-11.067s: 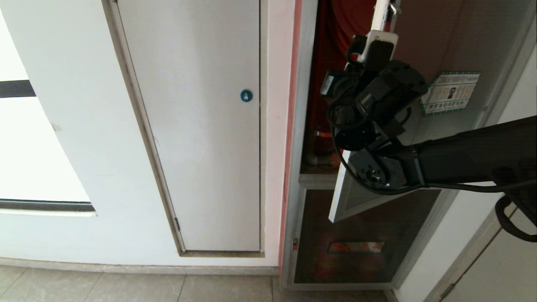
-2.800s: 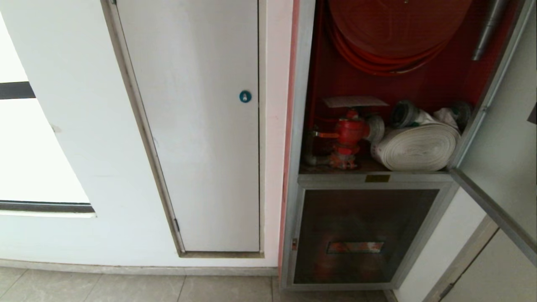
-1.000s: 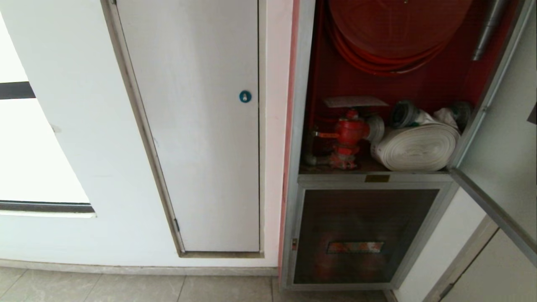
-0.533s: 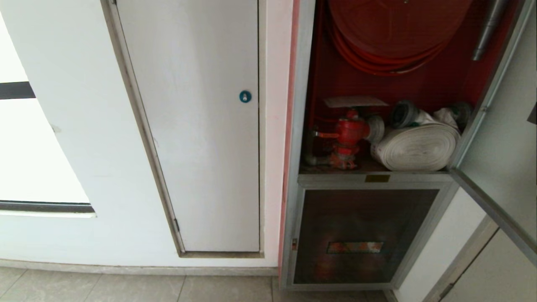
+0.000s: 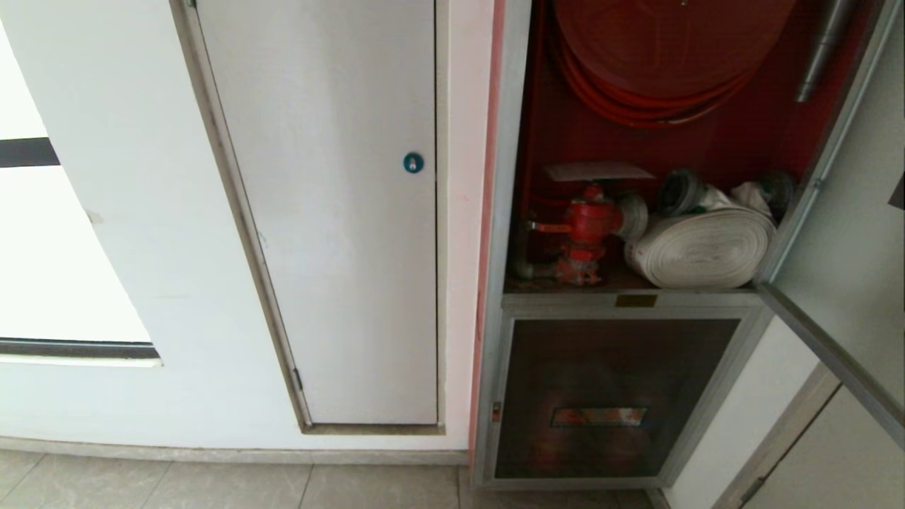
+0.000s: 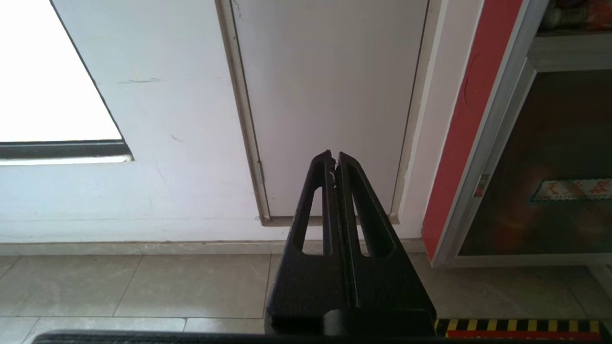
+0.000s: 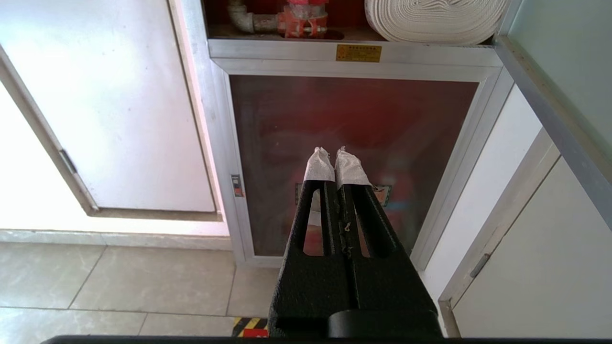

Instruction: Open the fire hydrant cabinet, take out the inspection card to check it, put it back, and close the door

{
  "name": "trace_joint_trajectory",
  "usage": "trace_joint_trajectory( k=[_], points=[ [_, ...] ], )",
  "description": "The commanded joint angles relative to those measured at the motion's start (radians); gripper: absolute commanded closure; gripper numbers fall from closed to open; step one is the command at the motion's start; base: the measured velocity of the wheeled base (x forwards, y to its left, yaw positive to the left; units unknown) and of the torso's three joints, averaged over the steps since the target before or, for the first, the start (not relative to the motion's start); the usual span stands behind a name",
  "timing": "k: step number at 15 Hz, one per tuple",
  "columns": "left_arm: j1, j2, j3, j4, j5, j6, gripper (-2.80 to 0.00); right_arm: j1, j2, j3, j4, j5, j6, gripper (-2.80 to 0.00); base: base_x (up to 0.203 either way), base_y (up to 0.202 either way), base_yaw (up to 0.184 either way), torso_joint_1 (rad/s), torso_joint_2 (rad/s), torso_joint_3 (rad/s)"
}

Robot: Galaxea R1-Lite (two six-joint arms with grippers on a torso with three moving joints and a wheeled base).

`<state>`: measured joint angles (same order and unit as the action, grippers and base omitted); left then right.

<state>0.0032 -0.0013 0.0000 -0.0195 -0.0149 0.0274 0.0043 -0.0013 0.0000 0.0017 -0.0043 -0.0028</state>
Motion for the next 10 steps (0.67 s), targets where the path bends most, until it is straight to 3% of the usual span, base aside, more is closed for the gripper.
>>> trace_joint_trajectory(
  k=[1, 10],
  points=[
    [0.000, 0.000, 0.007, 0.000, 0.000, 0.000, 0.00, 0.000, -0.002, 0.000, 0.000, 0.000, 0.000, 0.00, 0.000, 0.000, 0.000, 0.000, 0.00, 0.000],
    [0.000, 0.000, 0.008, 0.000, 0.000, 0.000, 0.00, -0.001, -0.002, 0.000, 0.000, 0.000, 0.000, 0.00, 0.000, 0.000, 0.000, 0.000, 0.00, 0.000]
  ],
)
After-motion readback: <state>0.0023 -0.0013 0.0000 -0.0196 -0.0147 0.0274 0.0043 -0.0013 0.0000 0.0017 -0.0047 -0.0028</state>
